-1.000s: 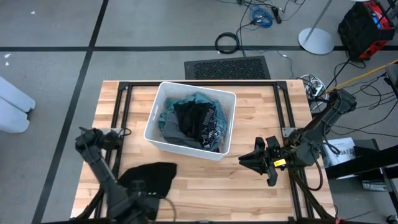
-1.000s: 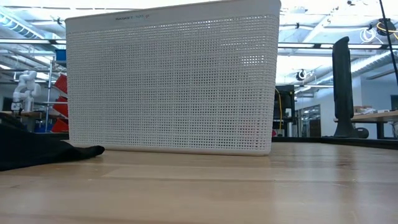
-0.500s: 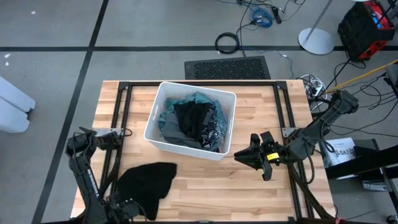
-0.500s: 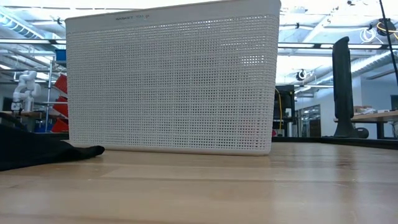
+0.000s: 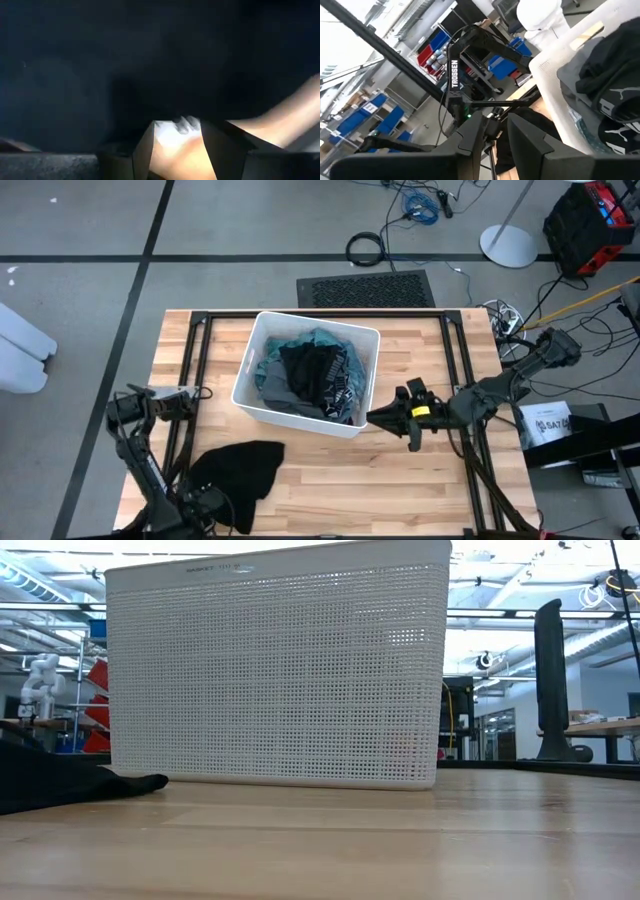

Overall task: Sort clothes
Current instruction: Put the black boxer into the white laundry bin

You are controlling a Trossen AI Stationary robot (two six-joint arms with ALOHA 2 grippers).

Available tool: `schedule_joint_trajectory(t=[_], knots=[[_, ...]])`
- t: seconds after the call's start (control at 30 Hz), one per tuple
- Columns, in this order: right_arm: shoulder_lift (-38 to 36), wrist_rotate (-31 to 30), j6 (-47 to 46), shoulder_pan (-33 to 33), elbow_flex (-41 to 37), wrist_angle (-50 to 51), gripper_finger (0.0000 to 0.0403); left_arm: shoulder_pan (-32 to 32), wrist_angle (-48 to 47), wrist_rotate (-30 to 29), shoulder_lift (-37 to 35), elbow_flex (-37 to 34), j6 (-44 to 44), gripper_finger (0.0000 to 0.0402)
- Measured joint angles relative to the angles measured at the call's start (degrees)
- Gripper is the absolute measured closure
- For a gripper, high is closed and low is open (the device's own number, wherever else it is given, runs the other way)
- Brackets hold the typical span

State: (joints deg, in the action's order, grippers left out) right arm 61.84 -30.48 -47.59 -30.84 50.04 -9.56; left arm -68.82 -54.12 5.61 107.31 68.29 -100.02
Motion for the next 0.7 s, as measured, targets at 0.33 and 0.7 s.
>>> schedule_joint_trajectory(t=[0.33, 0.7], knots=[[0.0, 0.8, -6.7, 3.0, 0.0, 0.5, 0.0323, 3.7, 11.0, 2.1, -0.9, -8.5, 9.0, 0.0246], [0.0, 0.8, -5.8, 3.1, 0.0, 1.2, 0.0323, 13.4, 1.2, -5.7, -8.5, -4.8, 14.9, 0.0396]])
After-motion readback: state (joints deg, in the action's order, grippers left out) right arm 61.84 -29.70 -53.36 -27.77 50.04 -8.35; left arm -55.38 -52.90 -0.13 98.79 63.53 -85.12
